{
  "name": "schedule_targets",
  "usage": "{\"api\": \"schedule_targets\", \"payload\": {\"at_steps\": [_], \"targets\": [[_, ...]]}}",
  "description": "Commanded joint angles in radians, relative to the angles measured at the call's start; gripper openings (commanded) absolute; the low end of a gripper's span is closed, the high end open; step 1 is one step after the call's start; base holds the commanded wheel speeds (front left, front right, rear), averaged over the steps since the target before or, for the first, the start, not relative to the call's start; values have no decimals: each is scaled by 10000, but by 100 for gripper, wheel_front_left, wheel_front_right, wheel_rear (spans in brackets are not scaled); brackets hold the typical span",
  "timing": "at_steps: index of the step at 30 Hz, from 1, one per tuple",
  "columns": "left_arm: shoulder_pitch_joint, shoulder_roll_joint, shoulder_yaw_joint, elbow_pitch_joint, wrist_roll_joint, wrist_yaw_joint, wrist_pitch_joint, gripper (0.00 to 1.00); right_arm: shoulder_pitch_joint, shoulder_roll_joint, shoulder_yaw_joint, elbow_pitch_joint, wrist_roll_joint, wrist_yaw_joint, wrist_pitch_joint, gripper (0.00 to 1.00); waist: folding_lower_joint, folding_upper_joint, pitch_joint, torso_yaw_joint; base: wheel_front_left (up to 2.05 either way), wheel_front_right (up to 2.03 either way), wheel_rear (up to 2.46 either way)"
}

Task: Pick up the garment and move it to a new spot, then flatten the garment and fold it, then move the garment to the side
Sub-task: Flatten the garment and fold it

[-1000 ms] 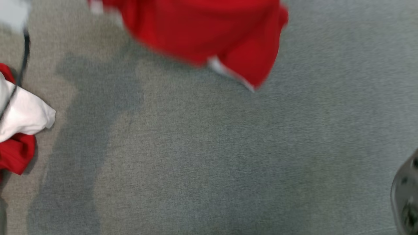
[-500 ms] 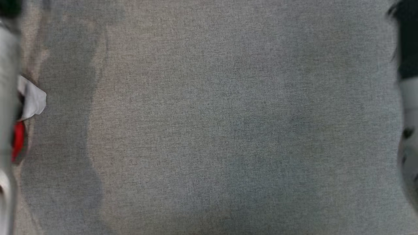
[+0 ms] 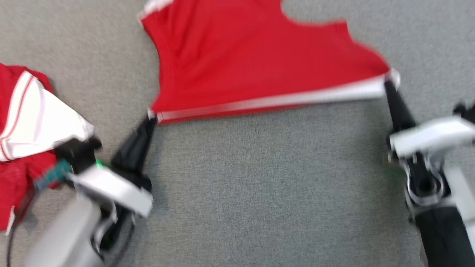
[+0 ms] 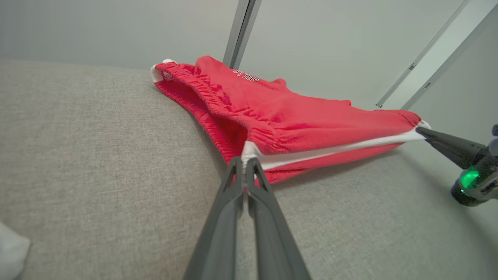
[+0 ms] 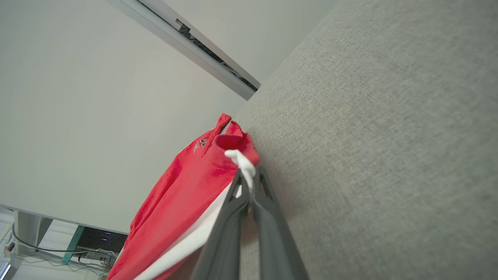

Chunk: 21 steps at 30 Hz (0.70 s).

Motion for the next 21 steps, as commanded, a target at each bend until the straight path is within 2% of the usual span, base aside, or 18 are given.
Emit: {"api": "schedule_targets", "payload": {"at_steps": [1,7,9,12,15,18,21], "targets": [[892,54,299,-372,25,344,-76,0,1142,-262,-265,-519,121,-34,91,0,-1,0,-958,152,0,0,0],[4395,-467,1186,-2198,356,1478,-87,0,4818,-241,-1211,-2953,195,-45,588,0,-1,0,-2076,282,0,0,0],[5474,-769,1461,-2621,403,1720,-92,0,5961,-204,-1680,-3697,160,-53,822,0,-1,0,-2384,370,0,0,0],[6677,-1090,1792,-3061,355,1659,-107,0,7327,-29,-2573,-4784,202,-63,1211,0,-1,0,-2624,491,0,0,0],[7266,-1245,1865,-3387,400,1578,-113,0,7955,155,-3213,-5681,93,-68,1725,0,-1,0,-2610,576,0,0,0],[7228,-1301,1768,-3578,332,1400,-71,0,7622,354,-3358,-6189,-263,-67,2152,0,-1,0,-2414,601,0,0,0],[6853,-1326,1741,-3715,375,1401,54,0,7032,418,-3241,-6260,-584,-65,2372,0,-1,0,-2207,618,0,0,0]]}}
